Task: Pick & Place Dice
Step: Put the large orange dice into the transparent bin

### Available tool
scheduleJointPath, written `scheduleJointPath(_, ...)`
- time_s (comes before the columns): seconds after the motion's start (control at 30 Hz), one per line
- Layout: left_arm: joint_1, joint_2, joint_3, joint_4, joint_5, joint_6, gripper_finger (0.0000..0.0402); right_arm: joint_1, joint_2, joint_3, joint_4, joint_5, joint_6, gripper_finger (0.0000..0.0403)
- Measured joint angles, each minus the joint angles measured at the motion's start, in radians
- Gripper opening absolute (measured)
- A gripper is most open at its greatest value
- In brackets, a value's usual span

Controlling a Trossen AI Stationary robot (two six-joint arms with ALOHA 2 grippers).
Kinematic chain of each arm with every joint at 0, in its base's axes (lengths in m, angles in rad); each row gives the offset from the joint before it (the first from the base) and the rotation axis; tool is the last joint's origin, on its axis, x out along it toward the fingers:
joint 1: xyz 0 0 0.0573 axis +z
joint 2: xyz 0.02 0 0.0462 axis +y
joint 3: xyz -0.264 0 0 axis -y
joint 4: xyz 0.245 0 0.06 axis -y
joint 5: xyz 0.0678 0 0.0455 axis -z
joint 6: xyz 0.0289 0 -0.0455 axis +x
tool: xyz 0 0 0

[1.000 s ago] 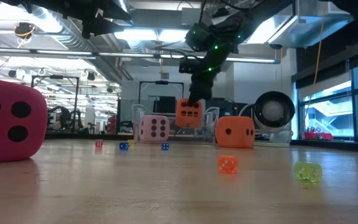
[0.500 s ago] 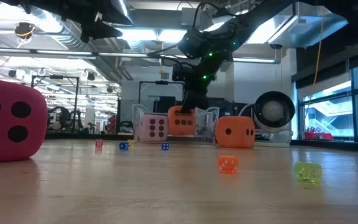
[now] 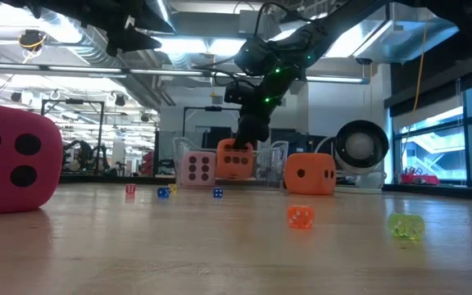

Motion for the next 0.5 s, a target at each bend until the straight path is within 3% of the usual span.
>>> scheduleJointPath(0.1, 0.000, 0.000, 0.000, 0.000, 0.000, 0.000, 0.0267, 0.000, 0.023, 0.000, 0.009, 0.014, -0.005, 0.0116)
scheduleJointPath(0.3, 0.000, 0.000, 0.000, 0.000, 0.012, -0.007, 0.0268, 0.004, 0.066, 0.000, 0.068, 0.162, -0.051, 0.0116)
scheduleJointPath(0.5, 0.000, 0.000, 0.000, 0.000, 0.042, -0.007, 0.0268, 0.004, 0.065, 0.001, 0.095, 0.104, -0.057, 0.0116)
